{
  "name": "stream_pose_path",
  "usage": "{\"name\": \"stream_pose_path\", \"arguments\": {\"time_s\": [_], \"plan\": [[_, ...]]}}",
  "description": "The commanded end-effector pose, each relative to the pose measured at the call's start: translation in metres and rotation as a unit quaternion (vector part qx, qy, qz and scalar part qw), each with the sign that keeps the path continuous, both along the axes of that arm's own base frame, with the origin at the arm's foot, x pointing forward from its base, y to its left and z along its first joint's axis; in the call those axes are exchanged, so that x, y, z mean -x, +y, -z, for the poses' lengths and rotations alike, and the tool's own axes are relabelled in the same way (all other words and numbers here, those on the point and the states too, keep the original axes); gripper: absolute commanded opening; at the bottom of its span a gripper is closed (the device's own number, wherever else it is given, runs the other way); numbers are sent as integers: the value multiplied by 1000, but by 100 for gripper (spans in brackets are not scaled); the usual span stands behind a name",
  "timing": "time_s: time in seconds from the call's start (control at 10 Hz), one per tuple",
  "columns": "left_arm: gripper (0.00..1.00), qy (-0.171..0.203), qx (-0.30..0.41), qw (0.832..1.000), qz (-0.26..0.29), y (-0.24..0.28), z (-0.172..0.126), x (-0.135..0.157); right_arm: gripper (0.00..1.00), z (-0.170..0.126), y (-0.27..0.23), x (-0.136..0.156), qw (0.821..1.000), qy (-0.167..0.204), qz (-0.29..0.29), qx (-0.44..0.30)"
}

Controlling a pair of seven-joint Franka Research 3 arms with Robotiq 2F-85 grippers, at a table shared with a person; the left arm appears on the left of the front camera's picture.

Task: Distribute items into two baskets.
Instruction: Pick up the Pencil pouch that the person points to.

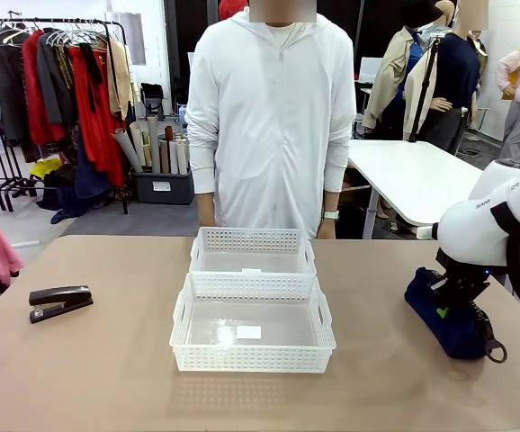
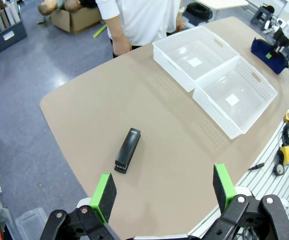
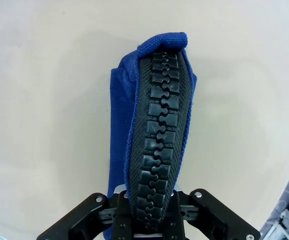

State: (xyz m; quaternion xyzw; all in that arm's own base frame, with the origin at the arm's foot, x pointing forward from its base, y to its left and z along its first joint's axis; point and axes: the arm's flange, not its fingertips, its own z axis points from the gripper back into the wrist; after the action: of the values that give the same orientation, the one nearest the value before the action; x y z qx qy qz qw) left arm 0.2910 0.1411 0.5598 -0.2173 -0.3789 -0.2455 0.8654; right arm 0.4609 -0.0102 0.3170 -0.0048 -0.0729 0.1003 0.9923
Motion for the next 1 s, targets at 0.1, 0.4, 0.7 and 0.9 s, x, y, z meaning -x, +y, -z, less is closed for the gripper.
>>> {"name": "stream_pose_path", "arguments": {"time_s": [0.1,0.4,0.7,0.9], "plan": [[100,-6,2,1000,6,1,0,-1,0,0,0,0,1000,0,0,0],[100,-6,2,1000,6,1,0,-1,0,-53,2,8,998,-5,-62,-14],[100,-6,2,1000,6,1,0,-1,0,-112,8,23,993,2,-114,-15],[100,-6,2,1000,6,1,0,-1,0,-149,18,42,986,-1,-164,-25]]}}
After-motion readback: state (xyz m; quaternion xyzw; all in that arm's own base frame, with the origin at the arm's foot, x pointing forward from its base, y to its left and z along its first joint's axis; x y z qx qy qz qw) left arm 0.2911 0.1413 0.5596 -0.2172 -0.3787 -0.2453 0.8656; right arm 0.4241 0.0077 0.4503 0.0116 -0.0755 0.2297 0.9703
